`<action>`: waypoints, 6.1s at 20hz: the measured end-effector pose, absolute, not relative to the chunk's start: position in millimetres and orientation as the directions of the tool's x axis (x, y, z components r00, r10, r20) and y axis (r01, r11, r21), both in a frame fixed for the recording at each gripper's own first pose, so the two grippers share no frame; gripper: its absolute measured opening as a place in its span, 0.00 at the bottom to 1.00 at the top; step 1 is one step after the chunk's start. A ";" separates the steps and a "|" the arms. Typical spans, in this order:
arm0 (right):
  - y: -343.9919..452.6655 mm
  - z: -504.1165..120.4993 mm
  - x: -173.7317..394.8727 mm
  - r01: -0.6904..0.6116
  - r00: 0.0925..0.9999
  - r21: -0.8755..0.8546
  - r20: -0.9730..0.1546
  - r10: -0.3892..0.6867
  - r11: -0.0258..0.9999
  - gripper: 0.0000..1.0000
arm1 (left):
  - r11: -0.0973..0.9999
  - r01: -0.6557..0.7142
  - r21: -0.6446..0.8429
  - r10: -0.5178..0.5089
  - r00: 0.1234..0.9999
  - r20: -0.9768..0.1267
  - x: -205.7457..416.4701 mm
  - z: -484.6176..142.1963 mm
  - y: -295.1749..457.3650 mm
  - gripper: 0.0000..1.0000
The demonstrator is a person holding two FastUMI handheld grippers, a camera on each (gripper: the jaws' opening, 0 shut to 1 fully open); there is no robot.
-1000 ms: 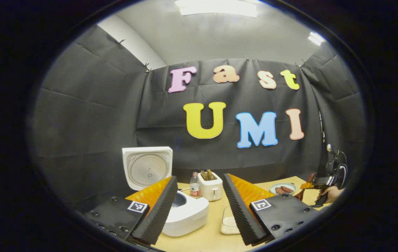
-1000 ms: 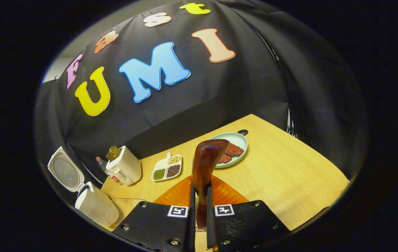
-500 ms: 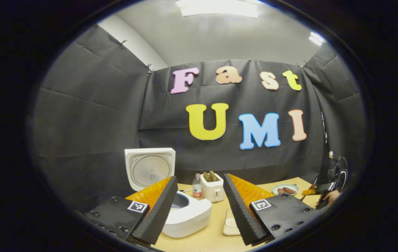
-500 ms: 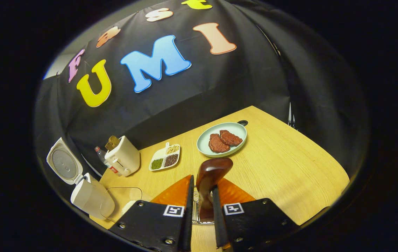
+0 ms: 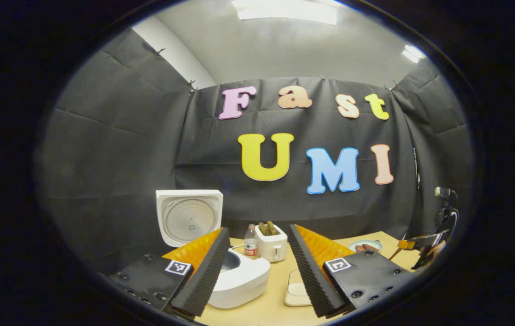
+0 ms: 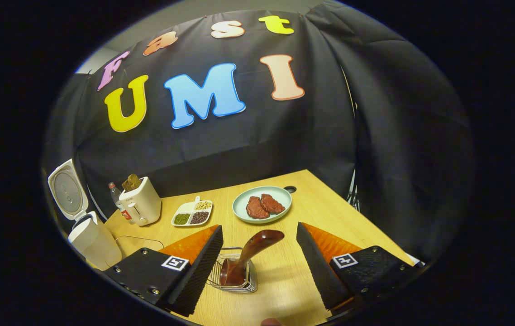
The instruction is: Close the left gripper, press the button to open the rice cooker; take a wooden spoon from the chopstick holder with the right hand, scoop a spoonful of rice and pour it into the rice cooker, then put the wooden spoon back into the chopstick holder.
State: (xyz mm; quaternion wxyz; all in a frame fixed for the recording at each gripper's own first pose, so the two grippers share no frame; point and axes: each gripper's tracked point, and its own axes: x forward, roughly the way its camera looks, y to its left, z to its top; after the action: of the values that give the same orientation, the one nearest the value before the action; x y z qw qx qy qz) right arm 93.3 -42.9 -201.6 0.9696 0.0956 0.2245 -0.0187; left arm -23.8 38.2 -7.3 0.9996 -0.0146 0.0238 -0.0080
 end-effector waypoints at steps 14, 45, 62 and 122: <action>-30.8 -54.5 41.8 0.018 0.978 0.089 -0.208 0.001 0.996 0.99 | 0.995 -0.096 0.015 0.096 0.995 -0.034 59.6 9.8 114.6 0.92; -42.1 -81.1 -23.9 0.203 0.950 -0.004 -0.241 -0.198 0.979 0.99 | 0.940 -0.340 0.031 0.336 0.908 -0.250 344.9 -39.4 309.4 0.94; -72.6 -75.8 -0.9 0.111 0.969 0.022 -0.224 -0.103 0.994 0.99 | 0.941 -0.337 0.008 0.321 0.887 -0.333 276.3 -54.8 237.3 0.93; 37.0 6.7 2.0 -0.157 0.986 0.091 -0.041 0.161 0.984 0.98 | 0.996 0.079 -0.048 -0.083 0.993 -0.088 63.4 -8.0 12.8 0.99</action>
State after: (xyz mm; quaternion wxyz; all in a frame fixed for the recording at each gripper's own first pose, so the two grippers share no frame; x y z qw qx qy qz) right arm 2.0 37.0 6.7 0.9956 0.0435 0.0240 0.0797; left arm 63.4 12.8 -8.0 0.9979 -0.0224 0.0449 -0.0408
